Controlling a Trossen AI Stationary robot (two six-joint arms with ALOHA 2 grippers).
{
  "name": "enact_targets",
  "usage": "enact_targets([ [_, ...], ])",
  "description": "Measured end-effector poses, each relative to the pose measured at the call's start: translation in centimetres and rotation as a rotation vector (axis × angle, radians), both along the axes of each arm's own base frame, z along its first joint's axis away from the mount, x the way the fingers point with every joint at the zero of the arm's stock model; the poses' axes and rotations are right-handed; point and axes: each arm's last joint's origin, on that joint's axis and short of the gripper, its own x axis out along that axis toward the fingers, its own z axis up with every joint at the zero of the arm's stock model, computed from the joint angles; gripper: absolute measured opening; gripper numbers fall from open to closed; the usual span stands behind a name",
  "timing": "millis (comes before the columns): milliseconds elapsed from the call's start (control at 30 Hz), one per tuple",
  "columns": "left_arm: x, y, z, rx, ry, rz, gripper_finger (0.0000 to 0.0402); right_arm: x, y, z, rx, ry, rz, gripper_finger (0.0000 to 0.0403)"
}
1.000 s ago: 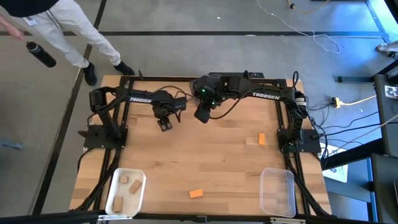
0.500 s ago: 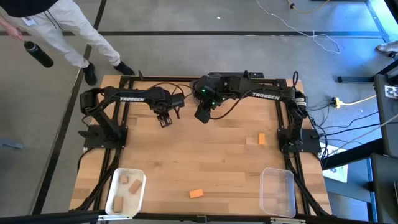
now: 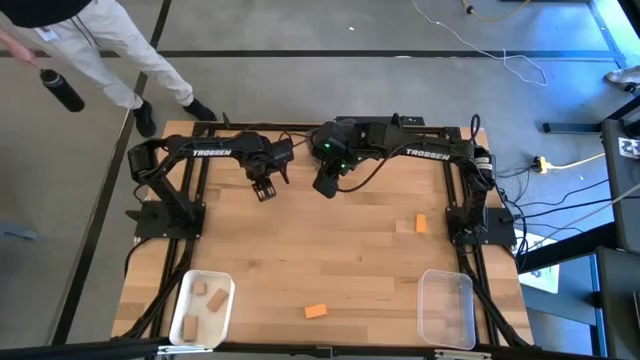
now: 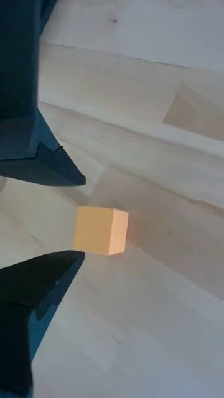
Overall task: Sort & place blocks by color
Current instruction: Put the top orange block into the transparent bin
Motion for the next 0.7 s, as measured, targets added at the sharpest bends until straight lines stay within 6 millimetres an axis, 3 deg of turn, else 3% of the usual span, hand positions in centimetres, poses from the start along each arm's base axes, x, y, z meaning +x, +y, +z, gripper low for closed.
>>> enact_targets([
  [267,-0.8,-0.4,-1.7,-0.015,0.029,0.000,0.0170,0.0,0.0,0.0,0.000,0.000,0.000,0.0184],
  [700,-0.2,-0.2,-1.8,-0.001,-0.037,0.000,0.0170,0.0,0.0,0.0,0.000,0.000,0.000,0.0184],
])
